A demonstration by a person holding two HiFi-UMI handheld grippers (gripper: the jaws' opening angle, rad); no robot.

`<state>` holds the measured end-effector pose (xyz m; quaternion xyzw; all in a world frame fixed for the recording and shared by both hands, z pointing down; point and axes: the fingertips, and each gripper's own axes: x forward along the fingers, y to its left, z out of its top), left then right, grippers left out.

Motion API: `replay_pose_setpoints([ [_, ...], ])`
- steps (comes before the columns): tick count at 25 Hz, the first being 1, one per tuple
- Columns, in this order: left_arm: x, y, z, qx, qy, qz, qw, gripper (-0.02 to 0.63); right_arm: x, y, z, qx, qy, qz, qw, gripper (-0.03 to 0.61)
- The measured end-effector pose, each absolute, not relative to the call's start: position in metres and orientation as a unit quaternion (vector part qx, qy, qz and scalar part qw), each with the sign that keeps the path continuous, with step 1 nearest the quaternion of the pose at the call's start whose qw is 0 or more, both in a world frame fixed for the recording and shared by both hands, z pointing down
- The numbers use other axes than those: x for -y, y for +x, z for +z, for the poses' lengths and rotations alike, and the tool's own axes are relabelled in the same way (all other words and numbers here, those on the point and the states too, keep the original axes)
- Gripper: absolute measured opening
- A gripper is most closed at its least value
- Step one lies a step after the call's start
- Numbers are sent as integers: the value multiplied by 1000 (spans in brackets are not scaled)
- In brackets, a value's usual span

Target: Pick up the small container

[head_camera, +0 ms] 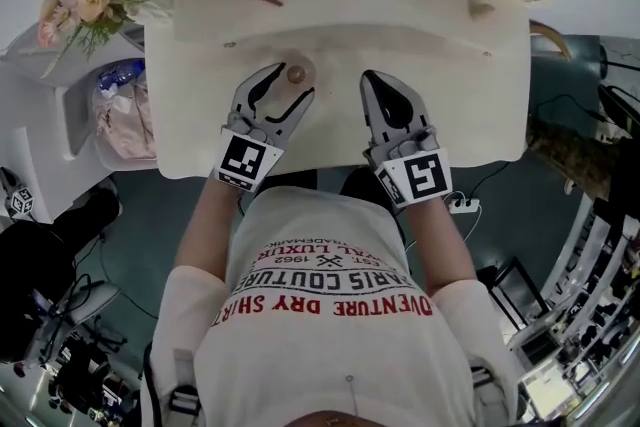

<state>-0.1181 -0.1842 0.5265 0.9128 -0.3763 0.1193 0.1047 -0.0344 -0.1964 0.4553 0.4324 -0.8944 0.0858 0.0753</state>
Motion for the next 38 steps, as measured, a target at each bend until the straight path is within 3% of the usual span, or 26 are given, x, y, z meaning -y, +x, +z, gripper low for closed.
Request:
replay_pose_setpoints([
  [28, 200, -107, 554, 368, 912, 158, 87, 149, 199, -19, 469, 882, 450, 101, 92, -2],
  [38, 211, -117, 498, 398, 903, 142, 77, 149, 205, -20, 434, 888, 448, 69, 78, -2],
])
